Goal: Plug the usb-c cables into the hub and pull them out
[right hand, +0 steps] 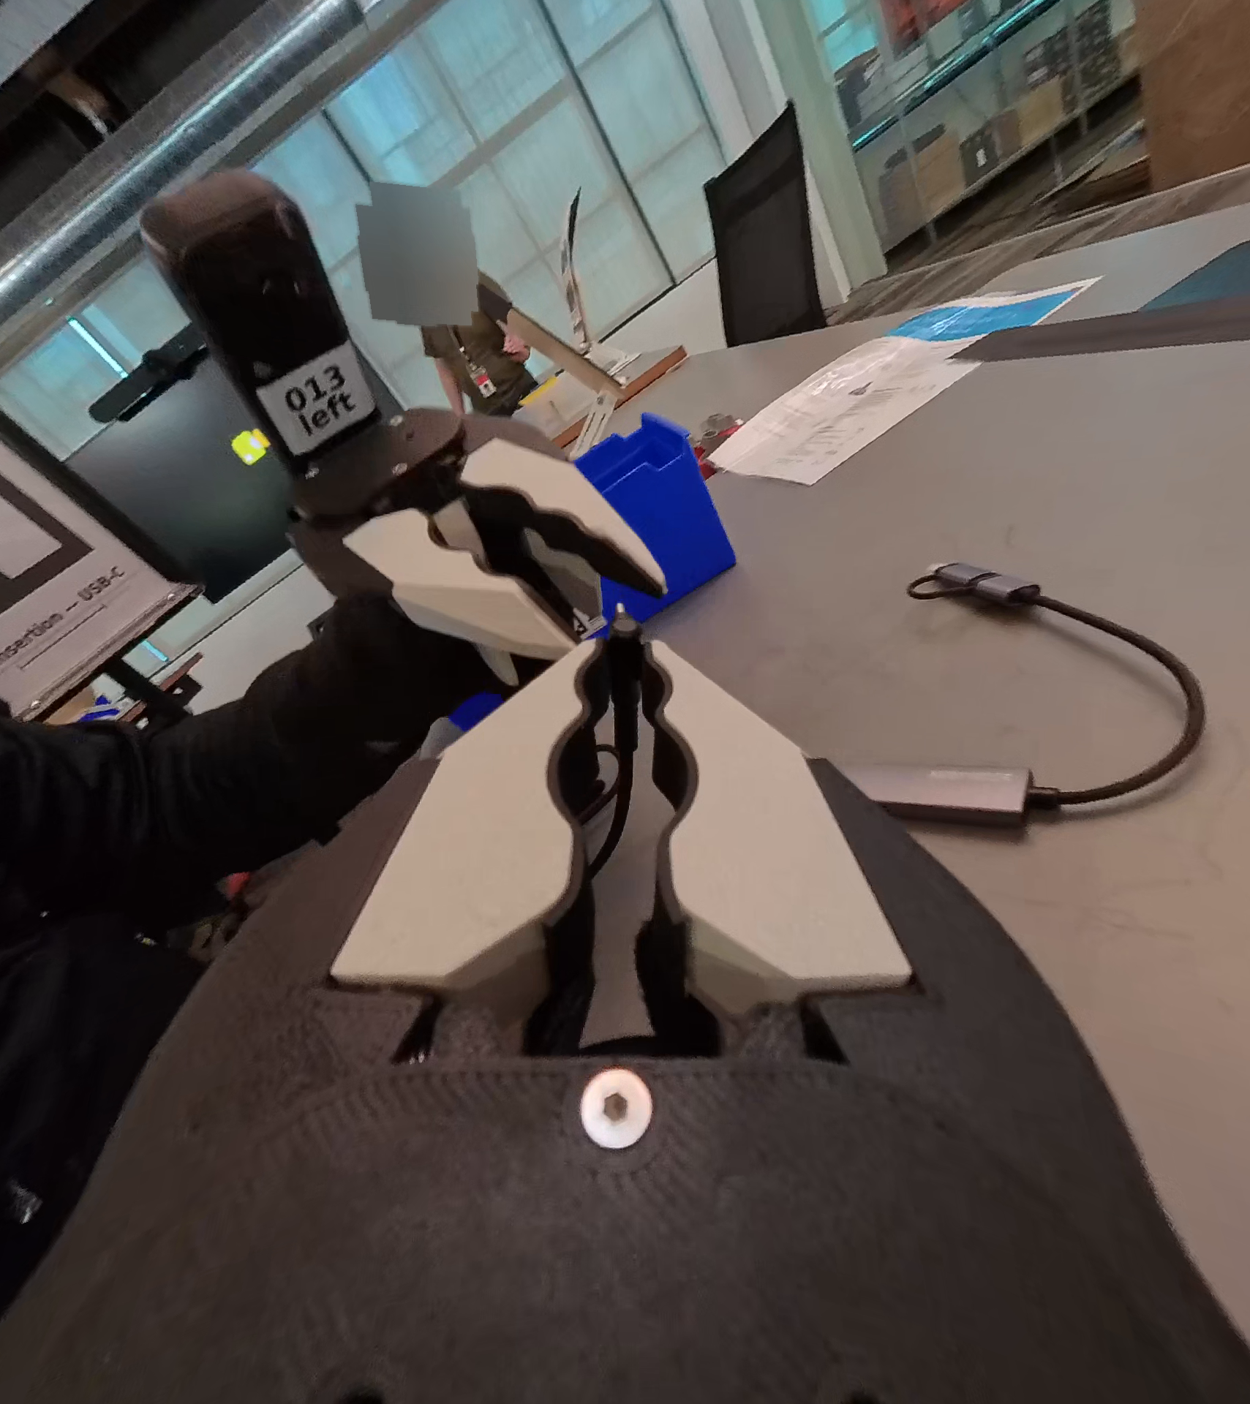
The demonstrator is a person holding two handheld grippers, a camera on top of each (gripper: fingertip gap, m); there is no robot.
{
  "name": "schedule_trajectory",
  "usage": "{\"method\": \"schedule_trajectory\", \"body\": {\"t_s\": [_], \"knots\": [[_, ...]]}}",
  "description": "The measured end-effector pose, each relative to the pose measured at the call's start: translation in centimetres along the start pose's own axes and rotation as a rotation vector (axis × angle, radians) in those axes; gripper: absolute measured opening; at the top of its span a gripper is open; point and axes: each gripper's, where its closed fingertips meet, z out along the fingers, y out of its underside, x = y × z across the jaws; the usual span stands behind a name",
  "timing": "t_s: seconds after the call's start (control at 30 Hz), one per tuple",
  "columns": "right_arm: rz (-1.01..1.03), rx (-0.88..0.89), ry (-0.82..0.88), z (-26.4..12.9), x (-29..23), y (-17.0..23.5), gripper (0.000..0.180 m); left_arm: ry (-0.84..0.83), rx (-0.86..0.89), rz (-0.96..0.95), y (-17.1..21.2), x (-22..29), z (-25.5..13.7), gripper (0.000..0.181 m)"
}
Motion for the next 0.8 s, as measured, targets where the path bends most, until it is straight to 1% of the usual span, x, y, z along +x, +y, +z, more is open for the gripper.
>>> {"method": "schedule_trajectory", "body": {"t_s": [0.13,0.2,0.23,0.43,0.67,0.8], "knots": [[-0.009,-0.017,-0.05,0.4,-1.1,0.3,0.005,0.142,0.05,-0.027,-1.0,1.4,0.0,0.016],[-0.016,-0.024,-0.06,0.5,-1.4,0.5,0.005,0.176,0.067,-0.055,-1.0,1.6,0.1,0.003],[-0.012,-0.022,-0.073,0.5,-1.5,0.5,0.005,0.184,0.081,-0.063,-1.1,1.5,0.0,0.0],[0.022,0.008,-0.128,0.4,-2.1,0.1,0.005,0.25,0.124,-0.109,-1.5,1.7,-0.7,0.001],[0.047,0.033,-0.161,0.3,-2.4,-0.2,0.005,0.306,0.125,-0.146,-1.1,1.9,-1.0,0.005],[0.036,0.03,-0.161,0.3,-2.5,-0.2,0.005,0.336,0.135,-0.169,-1.2,2.2,-1.0,0.001]]}}
